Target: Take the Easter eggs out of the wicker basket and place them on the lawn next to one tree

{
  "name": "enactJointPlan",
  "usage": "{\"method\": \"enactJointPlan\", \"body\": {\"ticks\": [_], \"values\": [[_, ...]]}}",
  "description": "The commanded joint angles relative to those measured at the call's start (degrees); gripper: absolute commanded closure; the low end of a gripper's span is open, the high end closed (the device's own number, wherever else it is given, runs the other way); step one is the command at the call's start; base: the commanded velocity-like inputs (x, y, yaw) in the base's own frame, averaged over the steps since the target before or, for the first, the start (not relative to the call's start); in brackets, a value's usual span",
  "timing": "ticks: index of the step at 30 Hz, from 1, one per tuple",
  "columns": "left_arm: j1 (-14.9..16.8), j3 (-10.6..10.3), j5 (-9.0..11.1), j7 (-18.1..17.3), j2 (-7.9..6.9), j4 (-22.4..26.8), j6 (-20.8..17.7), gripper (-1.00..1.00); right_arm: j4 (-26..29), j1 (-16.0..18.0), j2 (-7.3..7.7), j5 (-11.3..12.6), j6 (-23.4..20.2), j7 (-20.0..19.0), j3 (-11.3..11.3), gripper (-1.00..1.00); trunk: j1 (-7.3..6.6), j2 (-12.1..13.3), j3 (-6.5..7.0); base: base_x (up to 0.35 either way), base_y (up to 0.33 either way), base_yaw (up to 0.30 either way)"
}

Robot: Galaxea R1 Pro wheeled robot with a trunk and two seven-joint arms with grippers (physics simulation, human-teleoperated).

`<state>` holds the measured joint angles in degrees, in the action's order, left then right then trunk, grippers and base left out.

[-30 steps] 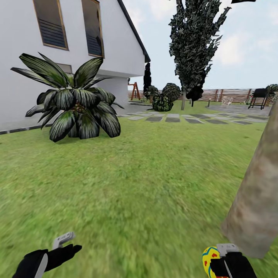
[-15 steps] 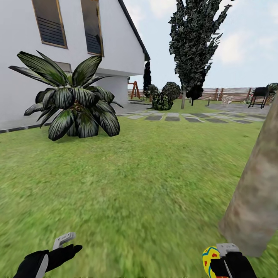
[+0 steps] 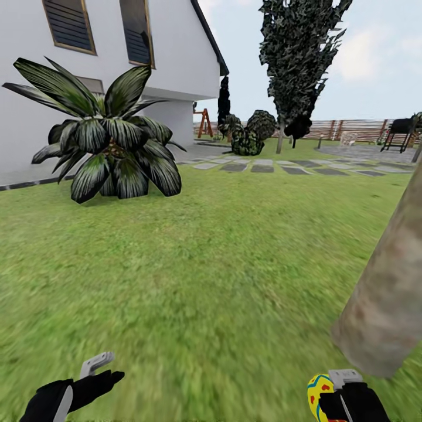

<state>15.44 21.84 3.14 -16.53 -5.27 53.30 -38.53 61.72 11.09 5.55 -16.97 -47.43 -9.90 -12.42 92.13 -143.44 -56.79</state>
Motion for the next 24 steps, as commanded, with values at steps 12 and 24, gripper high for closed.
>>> {"method": "enactJointPlan", "body": {"ticks": [12,24], "values": [[0.03,0.13,0.24,-0.08,0.08,0.03,-0.4,-1.0,0.03,0.01,-0.02,-0.6,-0.21,-0.56,-0.07,1.0,0.29,-0.19,-2.72,0.0,0.0,0.0],[0.03,0.13,0.34,-0.11,0.07,0.4,-0.49,-1.0,-0.02,0.02,-0.08,-0.6,-0.21,-0.56,-0.06,1.0,0.6,-0.35,-5.38,0.0,0.0,0.0]]}}
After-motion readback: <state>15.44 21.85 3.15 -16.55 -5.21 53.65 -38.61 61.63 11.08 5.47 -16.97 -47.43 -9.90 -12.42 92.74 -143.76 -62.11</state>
